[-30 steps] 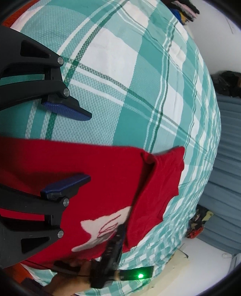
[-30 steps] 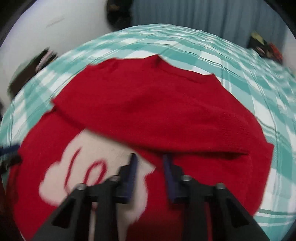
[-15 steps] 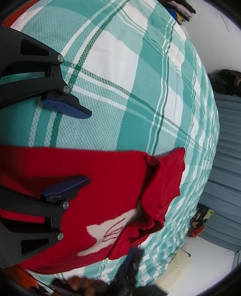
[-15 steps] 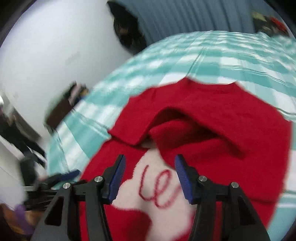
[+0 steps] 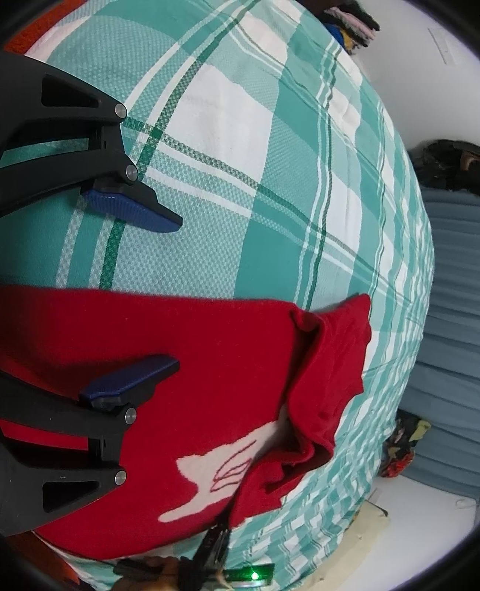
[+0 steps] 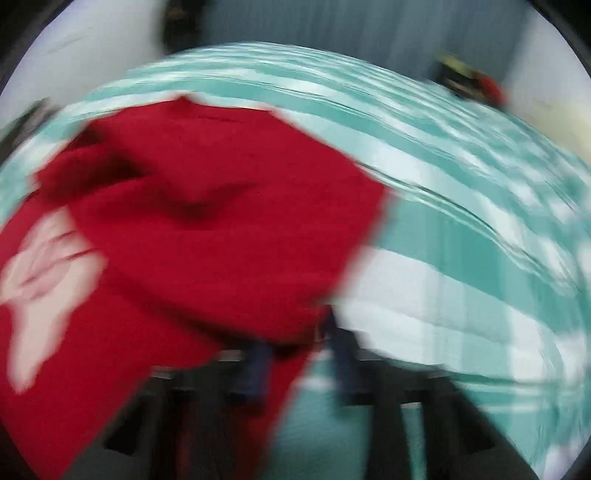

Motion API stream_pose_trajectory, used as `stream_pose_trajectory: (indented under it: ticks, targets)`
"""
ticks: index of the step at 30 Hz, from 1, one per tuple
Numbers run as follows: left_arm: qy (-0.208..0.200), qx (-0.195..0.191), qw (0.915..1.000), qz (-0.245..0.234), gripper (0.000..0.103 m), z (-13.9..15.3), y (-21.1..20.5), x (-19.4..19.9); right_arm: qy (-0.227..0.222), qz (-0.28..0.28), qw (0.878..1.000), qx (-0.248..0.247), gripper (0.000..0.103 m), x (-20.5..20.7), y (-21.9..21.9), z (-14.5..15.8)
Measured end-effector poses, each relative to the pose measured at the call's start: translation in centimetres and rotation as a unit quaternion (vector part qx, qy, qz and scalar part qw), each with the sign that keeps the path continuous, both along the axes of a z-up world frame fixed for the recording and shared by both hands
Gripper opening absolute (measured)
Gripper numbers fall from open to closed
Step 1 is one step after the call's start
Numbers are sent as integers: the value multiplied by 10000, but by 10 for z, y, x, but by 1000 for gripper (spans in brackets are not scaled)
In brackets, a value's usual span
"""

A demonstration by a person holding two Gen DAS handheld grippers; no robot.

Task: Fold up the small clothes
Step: 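Fold the held sweater side toward the body center with the right gripper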

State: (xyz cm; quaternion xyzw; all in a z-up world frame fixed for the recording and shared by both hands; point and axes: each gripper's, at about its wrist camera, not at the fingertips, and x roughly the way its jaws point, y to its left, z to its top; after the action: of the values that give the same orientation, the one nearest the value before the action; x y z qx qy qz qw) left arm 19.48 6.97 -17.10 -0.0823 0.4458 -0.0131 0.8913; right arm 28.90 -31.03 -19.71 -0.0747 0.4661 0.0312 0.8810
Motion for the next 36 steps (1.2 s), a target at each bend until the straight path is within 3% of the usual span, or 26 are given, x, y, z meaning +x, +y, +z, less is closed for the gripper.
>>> stream_pose_trajectory:
  ticks: [1,3,4,5,7,10,15,18,19,22,23,25,27,28,29,30,31,33,34,35,36]
  targets:
    - [2,-30,10000,13,72,1,2,-1,11,-194,9995,260,19,-1,-11,-1]
    - [-17,-78,10000,17,72,0,5,-4,15,-159,9998,98,20,-9,-12,1]
    - [-27,-58,10000,-12,72,-2,5,-4,71,-30,10000,-24,28,-12,-7,3]
    - [-31,-15,10000,-36,72,-4,3,-4,188,101,9997,-110,42,-15,-2,5]
    - [-56,52,10000,-64,76,-4,0,-4,244,71,9994,-256,57,-26,-5,12]
    - [-53,39,10000,-30,76,-3,0,-4,141,-276,9994,126,57,-43,-24,40]
    - [51,-227,9997,71,76,2,2,4,111,851,9894,1176,57,-44,30,69]
    - [81,-425,9990,115,76,8,6,4,507,636,9551,2849,57,-14,42,62]
    - [70,-518,9986,113,76,10,8,3,782,275,9281,3630,57,2,39,51]
    - [0,-559,9984,86,78,14,13,1,1341,-522,8492,5081,57,29,33,16]
    - [3,-519,9986,73,78,13,13,2,1324,-950,8331,5285,57,35,29,7]
    - [43,-473,9988,99,78,10,17,1,1129,-1511,8228,5362,57,41,20,-2]
    - [51,-532,9985,131,78,7,20,-1,968,-1989,8014,5557,57,44,10,-12]
    - [49,-547,9984,140,78,6,22,-2,888,-2115,8000,5544,51,47,7,-14]
    - [40,-544,9984,134,78,6,22,-2,704,-2151,8203,5252,31,51,6,-7]
    - [35,-539,9985,125,78,6,22,-2,539,-2072,8417,4957,17,54,9,3]
    - [34,-538,9985,123,78,7,22,-1,284,-1743,8778,4452,8,60,18,22]
    - [25,-599,9981,152,78,6,24,1,-64,-914,9212,3783,8,65,49,58]
    - [24,-627,9979,175,78,6,25,2,-289,-230,9396,3404,8,67,73,82]
    - [22,-638,9978,200,78,5,26,4,-455,674,9451,3166,8,65,105,106]
    - [20,-619,9979,212,78,4,26,5,-461,1351,9392,3122,8,58,132,119]
